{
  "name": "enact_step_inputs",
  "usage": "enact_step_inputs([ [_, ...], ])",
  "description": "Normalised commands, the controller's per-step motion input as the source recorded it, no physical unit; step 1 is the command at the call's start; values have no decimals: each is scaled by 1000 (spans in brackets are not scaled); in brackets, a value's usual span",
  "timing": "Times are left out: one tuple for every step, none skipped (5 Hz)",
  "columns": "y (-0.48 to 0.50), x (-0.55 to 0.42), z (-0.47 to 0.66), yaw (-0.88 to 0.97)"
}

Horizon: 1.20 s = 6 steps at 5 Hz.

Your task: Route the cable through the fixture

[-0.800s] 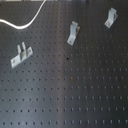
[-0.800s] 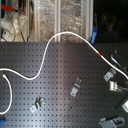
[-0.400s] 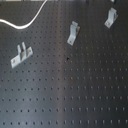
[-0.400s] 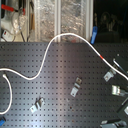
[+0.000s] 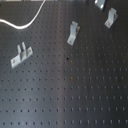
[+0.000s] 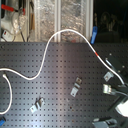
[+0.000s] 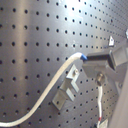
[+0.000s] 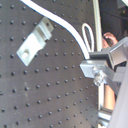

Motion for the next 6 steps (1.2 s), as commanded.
enact_step_inputs([
  [397, -487, 105, 69],
  [420, -19, -405, 0],
  [469, 362, -591, -37],
  [416, 390, -487, -49],
  [455, 276, -383, -23],
  [436, 116, -359, -3],
])
